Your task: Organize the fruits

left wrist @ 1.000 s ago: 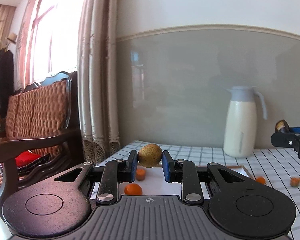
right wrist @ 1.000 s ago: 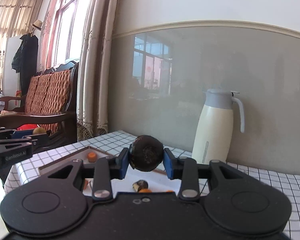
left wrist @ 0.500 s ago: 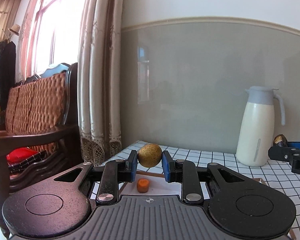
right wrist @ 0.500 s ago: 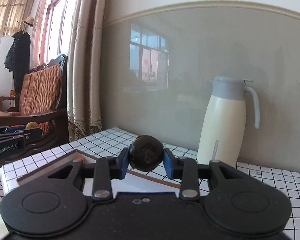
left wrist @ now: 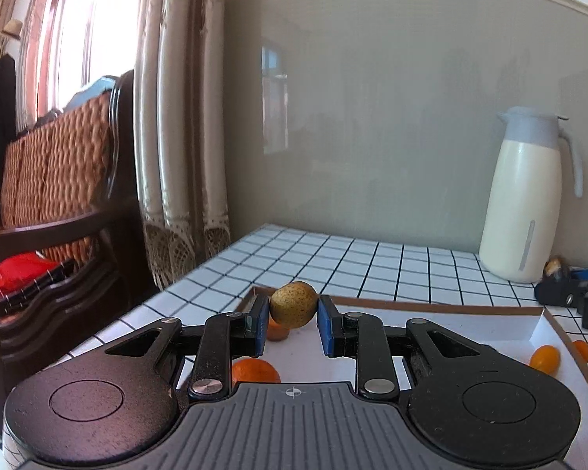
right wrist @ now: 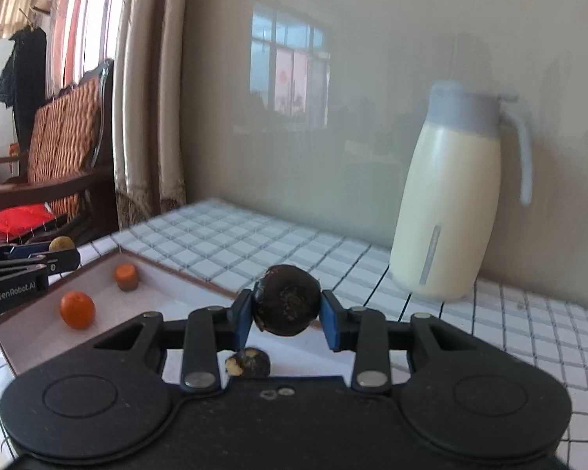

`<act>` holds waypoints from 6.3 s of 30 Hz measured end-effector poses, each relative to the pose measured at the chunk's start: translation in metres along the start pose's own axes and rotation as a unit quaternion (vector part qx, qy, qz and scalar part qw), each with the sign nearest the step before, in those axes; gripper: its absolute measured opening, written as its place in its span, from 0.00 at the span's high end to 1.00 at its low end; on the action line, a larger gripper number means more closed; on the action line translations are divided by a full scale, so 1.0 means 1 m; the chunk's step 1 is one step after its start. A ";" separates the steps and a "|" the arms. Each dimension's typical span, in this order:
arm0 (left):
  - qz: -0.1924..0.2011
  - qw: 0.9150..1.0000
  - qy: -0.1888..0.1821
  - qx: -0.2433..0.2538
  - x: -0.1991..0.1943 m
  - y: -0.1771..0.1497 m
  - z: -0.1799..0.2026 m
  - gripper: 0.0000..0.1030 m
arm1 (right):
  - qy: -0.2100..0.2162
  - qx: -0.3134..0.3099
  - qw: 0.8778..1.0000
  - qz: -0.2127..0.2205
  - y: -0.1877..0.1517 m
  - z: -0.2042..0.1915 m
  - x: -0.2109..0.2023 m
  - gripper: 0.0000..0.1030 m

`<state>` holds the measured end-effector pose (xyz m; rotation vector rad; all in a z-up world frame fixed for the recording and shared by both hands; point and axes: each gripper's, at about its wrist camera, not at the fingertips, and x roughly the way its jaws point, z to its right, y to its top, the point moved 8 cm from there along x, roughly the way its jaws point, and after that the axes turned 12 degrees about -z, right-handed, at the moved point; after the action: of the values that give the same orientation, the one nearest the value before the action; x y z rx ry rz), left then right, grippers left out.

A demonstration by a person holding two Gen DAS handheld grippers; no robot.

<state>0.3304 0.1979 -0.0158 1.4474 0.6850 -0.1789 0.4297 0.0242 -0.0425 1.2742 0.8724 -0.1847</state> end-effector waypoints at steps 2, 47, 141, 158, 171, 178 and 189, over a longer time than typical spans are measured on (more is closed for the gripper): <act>-0.011 1.000 -0.010 0.006 0.005 -0.005 0.002 0.54 | -0.025 -0.011 0.999 -0.033 -0.005 0.004 0.012 0.56; 0.075 0.989 -0.093 0.082 -0.091 -0.033 0.120 0.00 | -0.119 0.038 0.991 0.039 -0.077 0.089 -0.092 0.06; -0.020 0.973 -0.138 0.184 -0.131 -0.108 0.254 0.70 | -0.117 0.055 0.992 -0.011 -0.164 0.142 -0.135 0.75; 0.002 0.986 -0.087 0.145 -0.147 -0.095 0.177 0.70 | -0.049 -0.010 0.998 0.046 -0.114 0.061 -0.135 0.75; 0.011 0.991 -0.068 0.112 -0.147 -0.085 0.136 0.70 | -0.037 -0.030 0.997 0.057 -0.099 0.029 -0.129 0.75; 0.013 0.994 -0.054 0.095 -0.141 -0.079 0.111 0.70 | -0.031 -0.035 0.997 0.062 -0.093 0.013 -0.123 0.75; 0.017 0.998 -0.013 0.066 -0.126 -0.064 0.057 0.70 | -0.018 -0.044 0.997 0.066 -0.082 -0.010 -0.108 0.75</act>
<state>0.2158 0.0981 -0.0047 1.5804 0.6359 -0.2199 0.3052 -0.0300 -0.0334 1.2388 0.7549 -0.0629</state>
